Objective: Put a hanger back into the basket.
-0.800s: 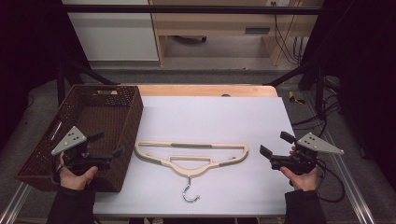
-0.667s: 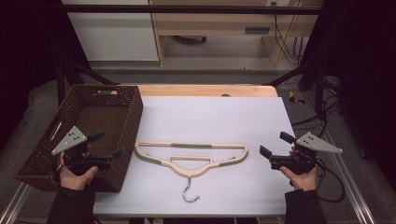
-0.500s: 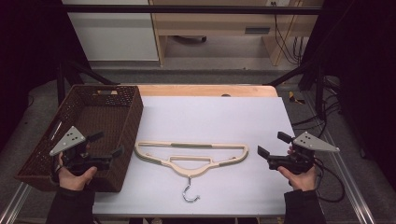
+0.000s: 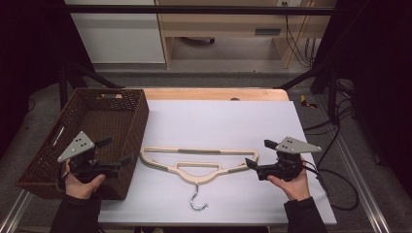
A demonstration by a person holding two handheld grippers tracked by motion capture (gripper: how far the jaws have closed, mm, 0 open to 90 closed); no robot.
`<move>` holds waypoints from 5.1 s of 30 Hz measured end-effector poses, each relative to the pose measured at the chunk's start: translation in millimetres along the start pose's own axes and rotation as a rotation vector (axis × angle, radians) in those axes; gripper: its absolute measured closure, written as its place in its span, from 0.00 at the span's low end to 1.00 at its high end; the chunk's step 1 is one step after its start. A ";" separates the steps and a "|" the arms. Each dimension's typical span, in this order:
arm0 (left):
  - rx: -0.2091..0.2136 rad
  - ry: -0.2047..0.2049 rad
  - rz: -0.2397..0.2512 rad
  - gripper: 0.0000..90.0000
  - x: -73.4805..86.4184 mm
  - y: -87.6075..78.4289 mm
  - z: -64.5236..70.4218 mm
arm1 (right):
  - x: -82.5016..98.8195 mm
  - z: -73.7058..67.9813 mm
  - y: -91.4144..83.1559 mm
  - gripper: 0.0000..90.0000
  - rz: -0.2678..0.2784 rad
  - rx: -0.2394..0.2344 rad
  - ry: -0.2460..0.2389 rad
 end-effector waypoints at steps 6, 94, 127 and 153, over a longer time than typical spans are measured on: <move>0.001 0.009 -0.007 0.02 1.2 2.2 1.7 | -5.7 -22.6 23.2 0.14 -0.030 -0.076 -0.035; 0.046 0.103 -0.123 0.04 19.3 27.8 26.7 | 27.9 -121.4 159.4 0.78 -0.353 -0.528 -0.179; 0.075 0.187 -0.223 0.05 31.3 44.0 41.5 | 14.7 -116.5 148.3 0.80 -0.321 -0.546 -0.186; 0.029 0.560 -0.503 0.22 98.7 113.3 74.6 | -3.3 -107.7 124.4 0.81 -0.304 -0.599 -0.205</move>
Point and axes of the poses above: each handheld gripper's, and its own axes: y roughly forward along the jaws, x roughly out of its underside, z roughly to its right, the point moved 8 cm from there along y, roughly forward along the jaws, and after that the axes turned 15 degrees about -y, right-handed, at the moved point
